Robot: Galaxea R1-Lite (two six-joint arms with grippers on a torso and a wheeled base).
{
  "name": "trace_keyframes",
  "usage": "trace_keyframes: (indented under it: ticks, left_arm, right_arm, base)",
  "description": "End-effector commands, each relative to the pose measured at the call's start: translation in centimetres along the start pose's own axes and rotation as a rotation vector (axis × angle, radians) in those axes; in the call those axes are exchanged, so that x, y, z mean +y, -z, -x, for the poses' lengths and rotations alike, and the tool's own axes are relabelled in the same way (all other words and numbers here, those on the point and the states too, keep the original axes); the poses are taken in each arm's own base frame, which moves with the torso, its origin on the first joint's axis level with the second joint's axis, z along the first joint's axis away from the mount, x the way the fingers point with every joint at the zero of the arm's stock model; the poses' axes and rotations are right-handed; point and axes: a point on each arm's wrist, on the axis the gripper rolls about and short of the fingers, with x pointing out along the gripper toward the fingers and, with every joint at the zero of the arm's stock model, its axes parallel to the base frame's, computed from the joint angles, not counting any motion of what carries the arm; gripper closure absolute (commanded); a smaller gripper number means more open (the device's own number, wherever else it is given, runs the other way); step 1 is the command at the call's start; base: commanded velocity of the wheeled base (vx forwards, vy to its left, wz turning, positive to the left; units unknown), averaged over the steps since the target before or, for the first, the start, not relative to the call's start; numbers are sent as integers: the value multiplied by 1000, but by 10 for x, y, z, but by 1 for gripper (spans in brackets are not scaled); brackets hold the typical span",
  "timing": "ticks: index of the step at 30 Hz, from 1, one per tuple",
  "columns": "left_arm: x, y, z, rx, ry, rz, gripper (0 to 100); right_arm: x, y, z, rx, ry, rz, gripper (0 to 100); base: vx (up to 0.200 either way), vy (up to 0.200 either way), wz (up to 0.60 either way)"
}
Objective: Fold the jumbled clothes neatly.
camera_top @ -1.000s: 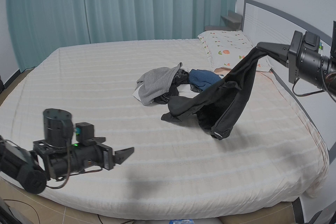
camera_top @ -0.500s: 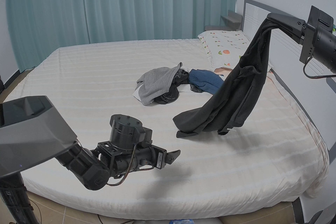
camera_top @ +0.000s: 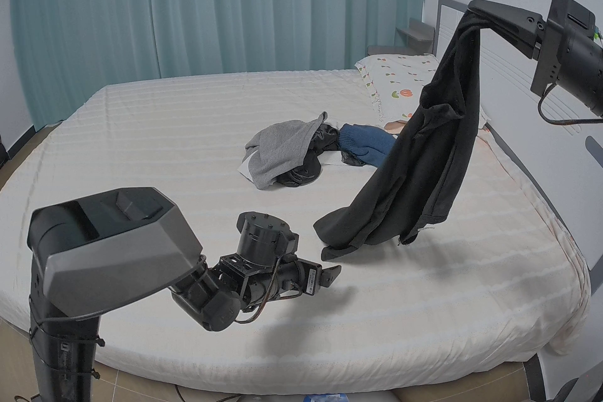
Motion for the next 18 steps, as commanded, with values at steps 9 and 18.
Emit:
trace_keyframes:
  ticks: [9, 18]
  left_arm:
    - [10, 20, -56, -2, 15, 59, 0]
    - [17, 15, -84, -59, 37, 94, 0]
  right_arm:
    - [-5, 0, -25, -25, 25, -4, 100]
    - [-6, -2, -28, -35, 30, -5, 100]
  base:
    - [0, 0, 0]
    - [0, 0, 0]
